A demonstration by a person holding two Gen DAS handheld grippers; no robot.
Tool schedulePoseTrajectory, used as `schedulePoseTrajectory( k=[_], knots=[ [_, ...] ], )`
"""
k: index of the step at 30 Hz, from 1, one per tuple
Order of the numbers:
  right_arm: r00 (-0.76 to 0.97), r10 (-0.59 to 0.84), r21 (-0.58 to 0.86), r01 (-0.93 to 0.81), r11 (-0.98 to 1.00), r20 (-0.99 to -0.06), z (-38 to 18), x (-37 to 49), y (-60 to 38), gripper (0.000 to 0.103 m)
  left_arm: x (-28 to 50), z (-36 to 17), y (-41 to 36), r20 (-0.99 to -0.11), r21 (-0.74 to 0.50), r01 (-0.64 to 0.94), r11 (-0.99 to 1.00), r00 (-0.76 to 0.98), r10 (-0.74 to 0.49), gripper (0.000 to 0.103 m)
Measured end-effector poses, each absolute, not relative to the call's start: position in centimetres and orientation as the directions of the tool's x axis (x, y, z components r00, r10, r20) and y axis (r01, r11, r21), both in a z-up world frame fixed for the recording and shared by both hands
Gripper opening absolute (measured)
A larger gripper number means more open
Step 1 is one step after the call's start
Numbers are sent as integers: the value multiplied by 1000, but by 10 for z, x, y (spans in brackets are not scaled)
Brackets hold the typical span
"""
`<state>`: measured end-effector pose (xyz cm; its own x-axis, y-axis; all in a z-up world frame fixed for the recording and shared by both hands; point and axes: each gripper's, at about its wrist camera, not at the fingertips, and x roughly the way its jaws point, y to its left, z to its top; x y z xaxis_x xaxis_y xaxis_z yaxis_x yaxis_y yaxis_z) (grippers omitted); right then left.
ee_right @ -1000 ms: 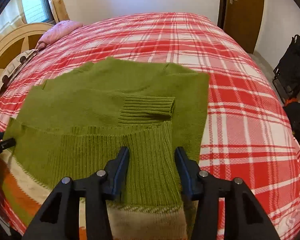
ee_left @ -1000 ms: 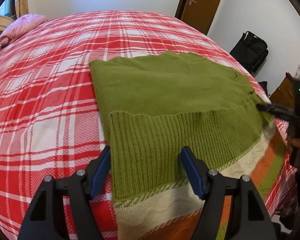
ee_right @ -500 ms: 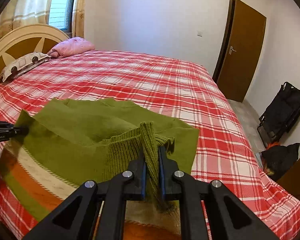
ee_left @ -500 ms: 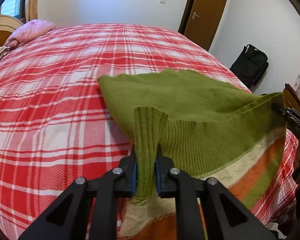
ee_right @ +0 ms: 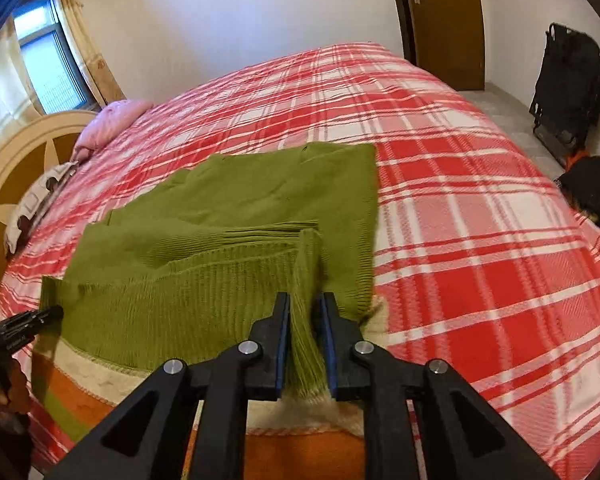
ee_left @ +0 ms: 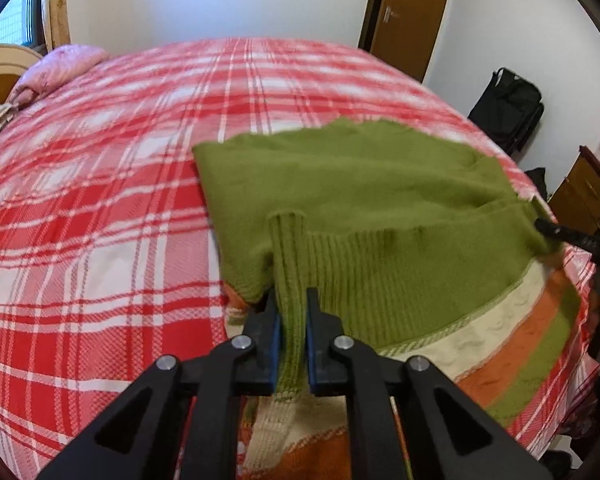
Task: Fold small clothes
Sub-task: 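Grasp the folded sweater edge with the left gripper while the right gripper grasps it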
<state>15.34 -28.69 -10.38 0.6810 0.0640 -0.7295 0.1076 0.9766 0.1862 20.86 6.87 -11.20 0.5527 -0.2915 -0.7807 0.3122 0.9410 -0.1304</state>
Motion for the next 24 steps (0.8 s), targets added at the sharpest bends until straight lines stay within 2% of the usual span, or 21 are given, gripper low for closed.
schedulePoseTrajectory(
  k=[2, 5, 7, 9, 11, 12, 13, 14, 21, 24],
  knots=[
    [684, 58, 176, 105, 979, -727, -101, 152, -288, 16, 210, -115, 71, -784, -146, 299, 943, 547, -295, 15],
    [677, 120, 239, 84, 967, -726, -100, 158, -293, 16, 212, -118, 70, -789, -165, 299, 940, 531, -308, 21],
    [673, 131, 246, 78, 966, -728, -102, 162, -294, 16, 215, -120, 68, -800, -168, 298, 940, 516, -306, 38],
    [663, 134, 237, 68, 969, -737, -105, 171, -291, 16, 216, -120, 67, -793, -196, 307, 931, 509, -335, 46],
    [664, 113, 213, 72, 974, -739, -107, 174, -289, 16, 218, -120, 65, -788, -202, 313, 928, 510, -344, 48],
    [673, 87, 190, 80, 979, -734, -106, 174, -287, 15, 217, -120, 64, -781, -195, 315, 929, 523, -341, 41],
    [680, 65, 161, 78, 984, -731, -104, 171, -283, 7, 217, -120, 64, -773, -186, 315, 930, 538, -337, 16],
    [686, 49, 132, 69, 989, -726, -102, 169, -279, 4, 216, -120, 63, -769, -187, 321, 929, 541, -341, 11],
    [806, -95, -72, 66, 995, -584, -64, 121, -247, 4, 194, -101, 68, -696, -145, 336, 931, 634, -337, 8],
    [841, -122, -137, 58, 989, -528, -50, 107, -232, 4, 185, -89, 70, -659, -169, 342, 925, 659, -364, 8]
  ],
)
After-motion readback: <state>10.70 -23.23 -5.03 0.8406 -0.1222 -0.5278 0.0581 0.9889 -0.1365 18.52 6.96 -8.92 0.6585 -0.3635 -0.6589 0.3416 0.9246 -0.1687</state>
